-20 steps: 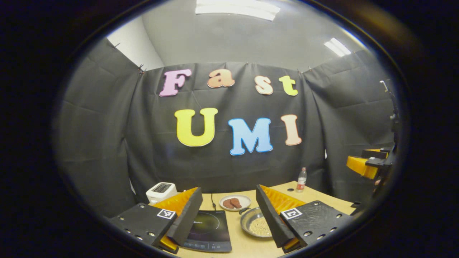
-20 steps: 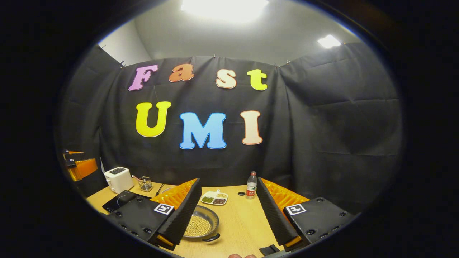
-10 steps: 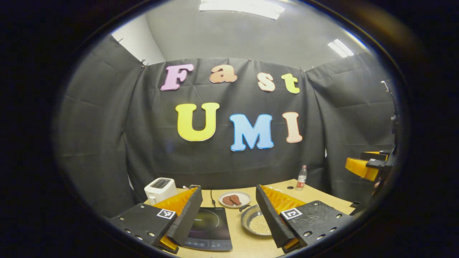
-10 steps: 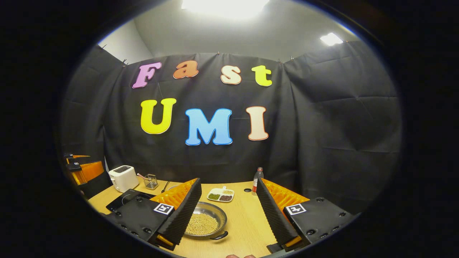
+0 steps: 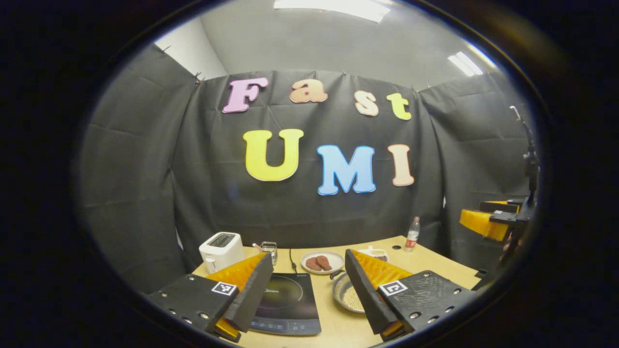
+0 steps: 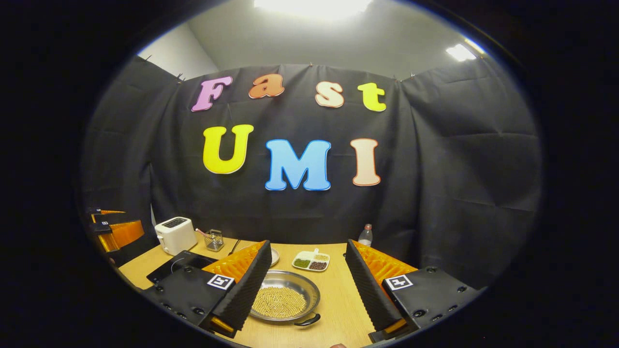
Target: First push the handle of the pot to place it horizontally, then grasp the pot with both hands and set it on the induction cooktop.
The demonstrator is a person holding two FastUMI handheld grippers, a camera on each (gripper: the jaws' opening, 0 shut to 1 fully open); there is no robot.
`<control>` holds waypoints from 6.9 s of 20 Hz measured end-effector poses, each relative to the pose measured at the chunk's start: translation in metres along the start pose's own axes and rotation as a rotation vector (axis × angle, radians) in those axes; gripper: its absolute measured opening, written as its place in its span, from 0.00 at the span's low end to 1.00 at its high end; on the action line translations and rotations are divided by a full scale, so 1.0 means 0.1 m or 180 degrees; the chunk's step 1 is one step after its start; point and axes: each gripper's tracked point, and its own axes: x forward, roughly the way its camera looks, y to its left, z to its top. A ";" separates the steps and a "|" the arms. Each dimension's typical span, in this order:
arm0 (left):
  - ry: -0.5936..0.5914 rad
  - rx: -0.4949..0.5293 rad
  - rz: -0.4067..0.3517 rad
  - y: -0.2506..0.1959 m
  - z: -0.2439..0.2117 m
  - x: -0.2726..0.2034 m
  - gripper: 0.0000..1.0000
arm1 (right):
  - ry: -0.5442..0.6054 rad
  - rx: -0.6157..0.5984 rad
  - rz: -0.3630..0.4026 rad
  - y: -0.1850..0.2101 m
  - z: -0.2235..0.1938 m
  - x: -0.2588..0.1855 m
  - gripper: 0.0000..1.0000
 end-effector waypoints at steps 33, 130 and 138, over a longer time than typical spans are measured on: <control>0.0689 0.0067 0.0627 -0.02 -0.67 -0.11 0.89 | 0.3117 -0.0192 0.1575 0.61 -2.92 0.14 0.02; 0.2695 -0.1278 -0.0598 -1.37 -3.73 2.73 0.80 | 0.2853 0.0789 0.0345 -0.80 -3.40 2.22 0.89; 0.2804 -0.1590 -0.0542 -1.39 -3.78 2.70 0.52 | 0.2929 0.0876 0.0371 -0.82 -3.44 2.22 0.55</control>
